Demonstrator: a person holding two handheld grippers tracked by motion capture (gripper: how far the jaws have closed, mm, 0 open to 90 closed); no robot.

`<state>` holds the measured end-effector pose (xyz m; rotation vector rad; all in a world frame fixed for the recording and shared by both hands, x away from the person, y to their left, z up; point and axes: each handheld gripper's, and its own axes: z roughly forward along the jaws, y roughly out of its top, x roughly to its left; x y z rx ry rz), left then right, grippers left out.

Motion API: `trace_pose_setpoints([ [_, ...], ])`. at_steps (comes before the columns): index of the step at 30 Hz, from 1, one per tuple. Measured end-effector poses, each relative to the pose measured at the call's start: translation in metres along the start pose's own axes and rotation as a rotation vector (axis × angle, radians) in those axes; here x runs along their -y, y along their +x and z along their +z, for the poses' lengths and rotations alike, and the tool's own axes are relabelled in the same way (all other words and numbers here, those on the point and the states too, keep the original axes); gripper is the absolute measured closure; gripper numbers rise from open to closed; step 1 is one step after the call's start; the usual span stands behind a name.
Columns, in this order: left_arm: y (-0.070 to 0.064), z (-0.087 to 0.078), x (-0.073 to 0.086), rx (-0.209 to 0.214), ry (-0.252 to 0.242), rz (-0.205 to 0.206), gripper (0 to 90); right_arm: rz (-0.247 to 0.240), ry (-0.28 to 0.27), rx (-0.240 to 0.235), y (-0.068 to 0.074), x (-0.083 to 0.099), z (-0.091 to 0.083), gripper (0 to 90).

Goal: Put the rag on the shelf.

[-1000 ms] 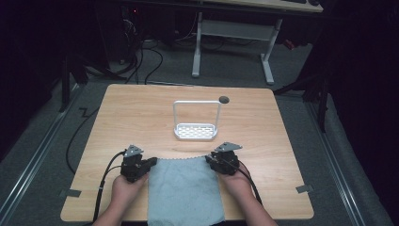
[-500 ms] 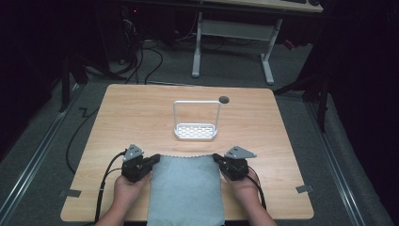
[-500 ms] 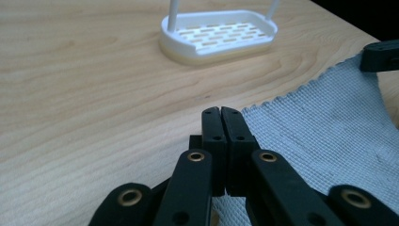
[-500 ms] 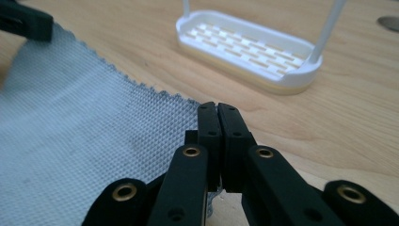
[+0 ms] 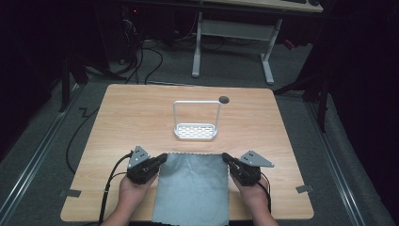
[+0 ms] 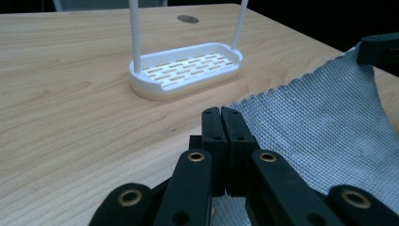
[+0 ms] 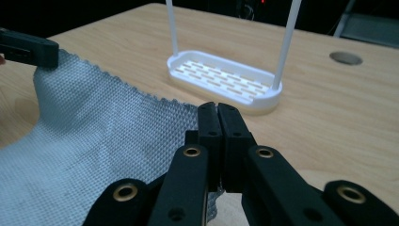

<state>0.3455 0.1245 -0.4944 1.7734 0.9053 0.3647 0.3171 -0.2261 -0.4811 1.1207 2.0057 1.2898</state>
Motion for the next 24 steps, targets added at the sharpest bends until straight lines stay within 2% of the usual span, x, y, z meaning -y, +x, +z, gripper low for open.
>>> trace_pose_setpoints([
  [1, 0.0, -0.002, -0.005, -0.003, -0.02, -0.014, 89.4, -0.01, -0.02, 0.002, 0.002, -0.004, -0.003, 89.3],
  [3, -0.001, -0.003, -0.008, 0.0, -0.032, -0.013, 89.4, -0.013, -0.029, 0.004, 0.002, -0.006, -0.005, 89.4],
  [4, -0.003, -0.005, -0.014, -0.006, -0.059, 0.008, 89.6, -0.018, -0.047, 0.013, 0.002, -0.011, -0.006, 89.4],
  [8, -0.003, -0.007, -0.025, -0.008, -0.089, 0.029, 89.7, -0.024, -0.069, 0.018, 0.001, -0.019, -0.008, 89.4],
  [13, 0.0, -0.01, -0.037, -0.014, -0.136, 0.029, 89.7, -0.035, -0.099, 0.035, -0.002, -0.037, -0.012, 89.3],
  [14, 0.001, -0.01, -0.043, -0.021, -0.148, 0.039, 89.7, -0.042, -0.112, 0.039, -0.004, -0.044, -0.014, 89.3],
  [20, 0.004, -0.011, -0.061, -0.037, -0.192, 0.055, 89.8, -0.048, -0.155, 0.05, -0.006, -0.06, -0.016, 89.3],
  [22, 0.004, -0.012, -0.072, -0.05, -0.222, 0.072, 89.8, -0.057, -0.181, 0.06, -0.008, -0.069, -0.017, 89.4],
  [24, 0.004, -0.012, -0.075, -0.052, -0.23, 0.075, 89.8, -0.057, -0.196, 0.065, -0.01, -0.074, -0.017, 89.4],
])
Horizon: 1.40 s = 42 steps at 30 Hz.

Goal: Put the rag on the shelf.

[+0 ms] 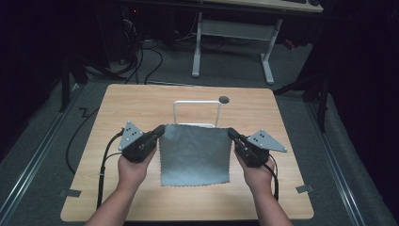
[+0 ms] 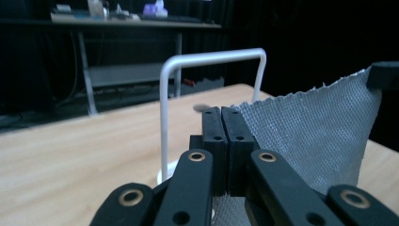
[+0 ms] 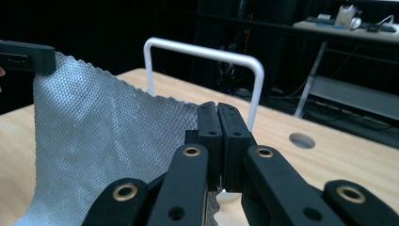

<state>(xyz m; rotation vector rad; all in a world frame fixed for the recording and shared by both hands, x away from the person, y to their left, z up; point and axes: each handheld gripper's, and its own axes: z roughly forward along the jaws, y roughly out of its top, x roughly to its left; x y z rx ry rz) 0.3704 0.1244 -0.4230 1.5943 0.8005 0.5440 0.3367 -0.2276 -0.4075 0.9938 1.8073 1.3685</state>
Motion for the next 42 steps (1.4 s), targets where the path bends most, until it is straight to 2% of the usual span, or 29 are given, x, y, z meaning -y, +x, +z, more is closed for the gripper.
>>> trace_pose_setpoints([
  [2, 0.001, 0.003, -0.009, -0.003, -0.03, 0.003, 89.8, 0.005, -0.007, 0.004, -0.002, -0.003, 0.001, 89.3],
  [8, 0.001, 0.01, -0.03, -0.014, -0.073, 0.036, 89.8, 0.032, -0.043, 0.007, -0.011, -0.018, 0.004, 89.4],
  [14, 0.004, 0.018, -0.048, -0.023, -0.097, 0.066, 89.8, 0.034, -0.074, 0.014, -0.021, -0.036, 0.009, 89.4],
  [21, 0.015, 0.029, -0.074, -0.038, -0.122, 0.099, 89.8, 0.027, -0.099, 0.025, -0.033, -0.059, 0.017, 89.4],
  [23, 0.02, 0.035, -0.081, -0.04, -0.126, 0.103, 89.8, 0.027, -0.099, 0.033, -0.039, -0.067, 0.026, 89.4],
  [27, 0.032, 0.049, -0.09, -0.059, -0.122, 0.096, 89.8, 0.044, -0.105, 0.039, -0.047, -0.074, 0.037, 89.4],
  [31, 0.045, 0.066, -0.092, -0.08, -0.099, 0.091, 89.9, 0.063, -0.095, 0.047, -0.058, -0.08, 0.054, 89.5],
  [33, 0.051, 0.074, -0.092, -0.088, -0.087, 0.089, 89.9, 0.057, -0.091, 0.055, -0.063, -0.081, 0.064, 89.5],
  [36, 0.06, 0.085, -0.093, -0.096, -0.07, 0.073, 89.8, 0.062, -0.071, 0.064, -0.073, -0.085, 0.083, 89.5],
  [37, 0.063, 0.089, -0.094, -0.1, -0.065, 0.064, 89.8, 0.062, -0.071, 0.064, -0.073, -0.085, 0.083, 89.5],
  [40, 0.07, 0.101, -0.095, -0.107, -0.048, 0.045, 89.8, 0.071, -0.048, 0.077, -0.08, -0.085, 0.099, 89.5],
  [42, 0.076, 0.111, -0.092, -0.114, -0.006, 0.04, 89.8, 0.085, -0.023, 0.079, -0.086, -0.082, 0.109, 89.5],
])
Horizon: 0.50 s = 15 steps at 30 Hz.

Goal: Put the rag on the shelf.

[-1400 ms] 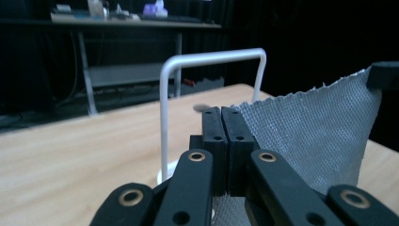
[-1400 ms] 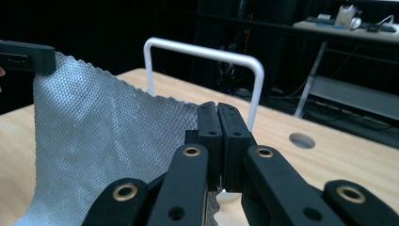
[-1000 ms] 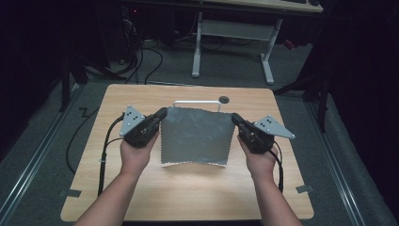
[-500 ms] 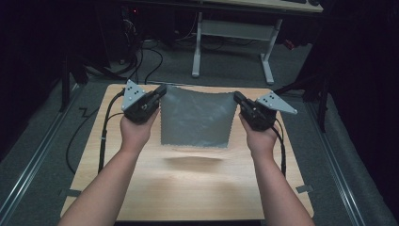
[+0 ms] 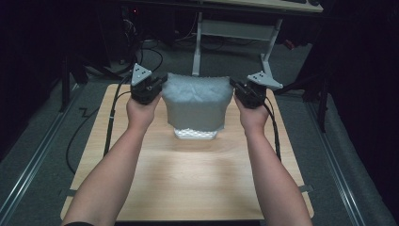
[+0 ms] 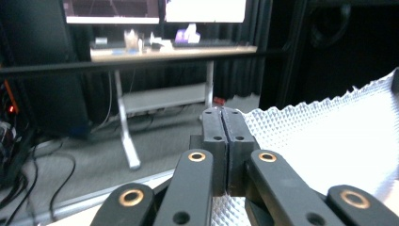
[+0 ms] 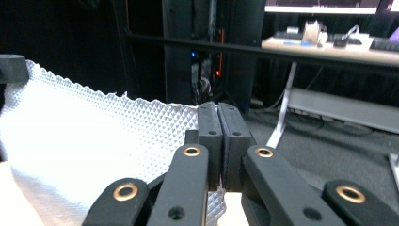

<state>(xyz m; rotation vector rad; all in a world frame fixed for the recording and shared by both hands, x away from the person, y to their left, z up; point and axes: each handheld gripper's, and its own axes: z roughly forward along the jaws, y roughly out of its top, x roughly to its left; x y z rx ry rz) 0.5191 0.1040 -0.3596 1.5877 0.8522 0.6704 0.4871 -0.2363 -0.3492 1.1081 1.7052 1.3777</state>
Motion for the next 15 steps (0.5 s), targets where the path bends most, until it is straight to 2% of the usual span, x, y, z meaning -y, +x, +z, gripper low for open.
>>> trace_pose_setpoints([
  [2, 0.004, 0.008, 0.007, -0.002, 0.038, -0.01, 89.8, -0.009, 0.054, 0.008, -0.005, 0.008, 0.014, 89.5],
  [3, 0.006, 0.013, 0.012, 0.002, 0.066, -0.017, 89.8, -0.009, 0.054, 0.008, -0.005, 0.008, 0.014, 89.5],
  [4, 0.007, 0.017, 0.018, 0.005, 0.094, -0.02, 89.8, -0.022, 0.099, 0.018, -0.007, 0.017, 0.024, 89.4],
  [5, 0.008, 0.02, 0.024, 0.007, 0.115, -0.022, 89.8, -0.023, 0.121, 0.018, -0.009, 0.023, 0.028, 89.4],
  [7, 0.011, 0.025, 0.037, 0.026, 0.153, -0.045, 89.8, -0.012, 0.134, 0.014, -0.01, 0.028, 0.031, 89.5],
  [10, 0.013, 0.026, 0.053, 0.052, 0.171, -0.067, 89.8, 0.0, 0.174, -0.005, -0.014, 0.046, 0.035, 89.4],
  [15, 0.011, 0.022, 0.076, 0.08, 0.193, -0.093, 89.8, 0.008, 0.193, -0.014, -0.012, 0.062, 0.033, 89.3],
])
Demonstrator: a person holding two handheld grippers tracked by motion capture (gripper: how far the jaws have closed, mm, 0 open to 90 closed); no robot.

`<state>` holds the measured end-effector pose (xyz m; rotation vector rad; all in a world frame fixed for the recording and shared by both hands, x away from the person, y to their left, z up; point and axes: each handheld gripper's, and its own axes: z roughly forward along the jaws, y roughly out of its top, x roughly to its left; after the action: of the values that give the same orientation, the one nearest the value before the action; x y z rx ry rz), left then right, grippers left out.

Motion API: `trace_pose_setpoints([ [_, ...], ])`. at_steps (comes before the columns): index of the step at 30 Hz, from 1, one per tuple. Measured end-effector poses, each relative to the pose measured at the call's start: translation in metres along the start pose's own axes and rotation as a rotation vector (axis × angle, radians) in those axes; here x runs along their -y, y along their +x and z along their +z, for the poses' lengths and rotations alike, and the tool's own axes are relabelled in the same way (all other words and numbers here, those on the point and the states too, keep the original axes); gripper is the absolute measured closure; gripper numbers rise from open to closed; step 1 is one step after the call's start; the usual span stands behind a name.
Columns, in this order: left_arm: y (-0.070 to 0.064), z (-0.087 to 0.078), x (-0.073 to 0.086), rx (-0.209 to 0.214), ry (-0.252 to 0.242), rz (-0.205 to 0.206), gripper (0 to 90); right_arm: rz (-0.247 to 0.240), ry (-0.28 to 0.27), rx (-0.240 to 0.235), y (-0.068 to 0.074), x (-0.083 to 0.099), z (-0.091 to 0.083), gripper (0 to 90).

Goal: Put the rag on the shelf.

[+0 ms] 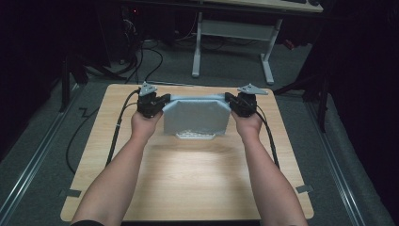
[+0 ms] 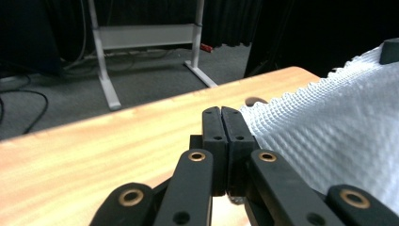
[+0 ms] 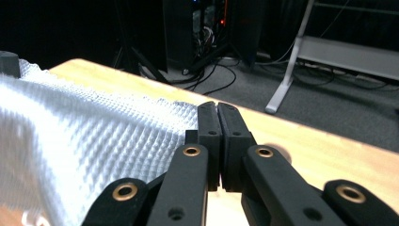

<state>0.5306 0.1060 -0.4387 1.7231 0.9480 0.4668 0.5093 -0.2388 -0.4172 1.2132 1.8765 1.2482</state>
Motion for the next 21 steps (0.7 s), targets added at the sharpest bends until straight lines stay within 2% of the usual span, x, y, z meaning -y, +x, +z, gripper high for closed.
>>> trace_pose_setpoints([
  [5, -0.002, -0.001, 0.018, 0.019, 0.024, -0.019, 89.8, 0.008, 0.02, -0.008, 0.003, 0.016, 0.0, 89.2],
  [10, -0.004, -0.005, 0.036, 0.029, 0.027, -0.042, 89.7, 0.015, 0.049, -0.018, 0.007, 0.031, -0.001, 89.1],
  [21, -0.004, -0.006, 0.054, 0.03, 0.046, -0.054, 89.4, 0.015, 0.082, -0.025, 0.013, 0.05, 0.002, 88.9],
])
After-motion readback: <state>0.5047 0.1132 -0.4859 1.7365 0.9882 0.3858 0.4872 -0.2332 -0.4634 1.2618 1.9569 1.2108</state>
